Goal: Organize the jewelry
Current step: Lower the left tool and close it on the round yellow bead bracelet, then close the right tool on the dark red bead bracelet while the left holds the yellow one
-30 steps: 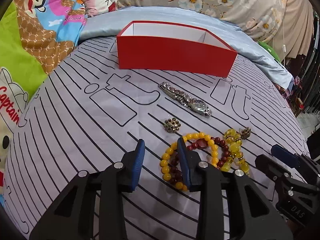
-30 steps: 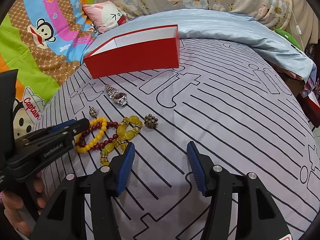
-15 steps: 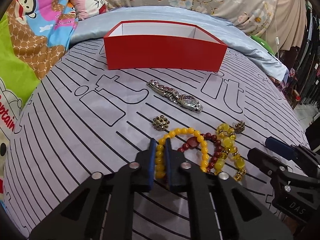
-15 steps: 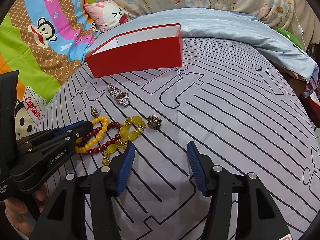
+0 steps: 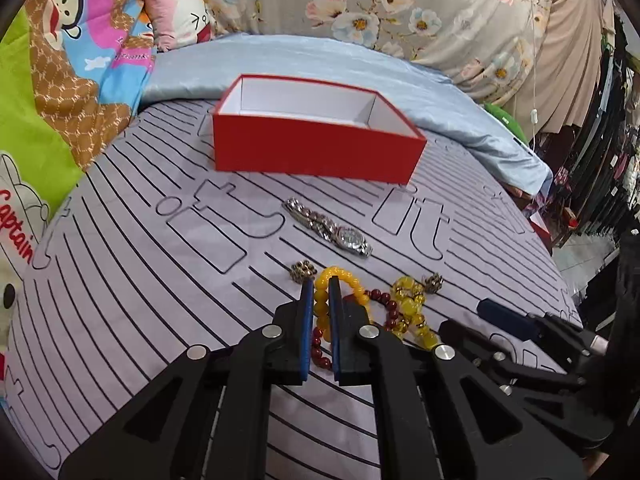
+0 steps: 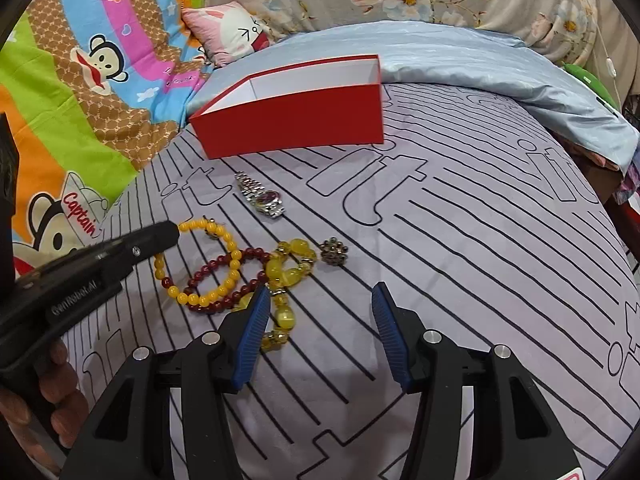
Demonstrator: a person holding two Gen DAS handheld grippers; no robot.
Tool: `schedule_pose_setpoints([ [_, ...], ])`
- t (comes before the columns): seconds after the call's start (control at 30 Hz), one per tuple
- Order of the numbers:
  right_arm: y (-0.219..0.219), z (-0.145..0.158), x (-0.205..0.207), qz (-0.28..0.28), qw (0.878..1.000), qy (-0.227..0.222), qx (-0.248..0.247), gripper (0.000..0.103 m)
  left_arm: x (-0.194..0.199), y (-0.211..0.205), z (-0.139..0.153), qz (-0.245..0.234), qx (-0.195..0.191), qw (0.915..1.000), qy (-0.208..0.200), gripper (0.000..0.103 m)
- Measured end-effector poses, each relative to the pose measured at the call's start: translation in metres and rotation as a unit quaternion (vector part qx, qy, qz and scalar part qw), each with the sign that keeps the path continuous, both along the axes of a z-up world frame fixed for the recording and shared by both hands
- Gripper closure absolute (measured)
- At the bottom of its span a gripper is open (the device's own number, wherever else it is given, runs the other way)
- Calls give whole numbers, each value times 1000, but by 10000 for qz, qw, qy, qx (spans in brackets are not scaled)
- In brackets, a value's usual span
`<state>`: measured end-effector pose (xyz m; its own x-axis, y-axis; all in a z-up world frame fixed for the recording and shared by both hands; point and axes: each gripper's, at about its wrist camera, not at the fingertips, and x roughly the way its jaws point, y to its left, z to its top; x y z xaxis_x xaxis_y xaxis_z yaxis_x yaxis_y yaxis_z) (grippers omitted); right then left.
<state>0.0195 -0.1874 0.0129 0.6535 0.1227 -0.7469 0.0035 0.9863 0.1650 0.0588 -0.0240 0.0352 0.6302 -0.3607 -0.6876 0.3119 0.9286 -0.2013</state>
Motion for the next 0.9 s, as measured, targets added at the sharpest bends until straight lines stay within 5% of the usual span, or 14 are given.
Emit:
schedule_pose_setpoints([
  [0.4, 54, -1, 3, 714, 9974, 44, -23, 59, 3, 48, -12, 625, 148, 9978, 164, 96],
  [0.9, 91, -17, 28, 1145, 9925, 311, -289, 73, 4, 58, -39, 733, 131, 9962, 443, 96],
])
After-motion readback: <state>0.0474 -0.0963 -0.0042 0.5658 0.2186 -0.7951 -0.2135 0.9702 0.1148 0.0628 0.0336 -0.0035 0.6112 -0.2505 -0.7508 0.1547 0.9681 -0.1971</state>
